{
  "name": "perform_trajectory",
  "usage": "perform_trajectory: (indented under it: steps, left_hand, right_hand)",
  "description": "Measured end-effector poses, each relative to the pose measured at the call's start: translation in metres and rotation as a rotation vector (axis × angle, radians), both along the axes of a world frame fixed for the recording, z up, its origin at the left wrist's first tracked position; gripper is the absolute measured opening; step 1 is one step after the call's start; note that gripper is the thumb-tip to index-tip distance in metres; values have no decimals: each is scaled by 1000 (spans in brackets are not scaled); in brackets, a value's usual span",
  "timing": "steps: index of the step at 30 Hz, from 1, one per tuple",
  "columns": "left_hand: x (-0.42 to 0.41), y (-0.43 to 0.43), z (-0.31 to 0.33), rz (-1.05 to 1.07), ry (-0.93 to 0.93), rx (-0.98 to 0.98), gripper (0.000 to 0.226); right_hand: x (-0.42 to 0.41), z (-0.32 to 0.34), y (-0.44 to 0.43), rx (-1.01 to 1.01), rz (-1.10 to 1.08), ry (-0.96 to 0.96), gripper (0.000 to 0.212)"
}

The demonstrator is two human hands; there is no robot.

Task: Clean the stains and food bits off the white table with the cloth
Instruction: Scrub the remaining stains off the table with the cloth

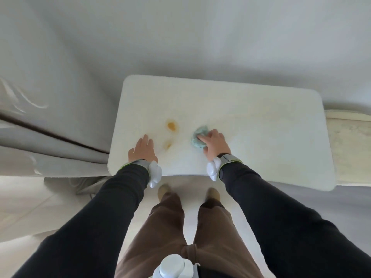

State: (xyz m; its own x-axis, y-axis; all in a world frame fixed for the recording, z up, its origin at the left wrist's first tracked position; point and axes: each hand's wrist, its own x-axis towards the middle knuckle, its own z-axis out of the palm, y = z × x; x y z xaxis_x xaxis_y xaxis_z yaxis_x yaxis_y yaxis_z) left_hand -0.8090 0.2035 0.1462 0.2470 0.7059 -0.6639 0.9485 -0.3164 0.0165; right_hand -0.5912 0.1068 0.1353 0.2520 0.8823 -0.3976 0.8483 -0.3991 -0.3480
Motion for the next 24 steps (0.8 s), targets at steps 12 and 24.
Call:
perform_trajectory:
  steps: [12,24]
  left_hand:
    - [-33,25,9,-138,68,-167,74]
    - [-36,30,8,-192,95,-216,73]
  right_hand:
    - [-108,-2,24,-121,12,147,72]
    - [-58,1,5,-90,-75,23,56]
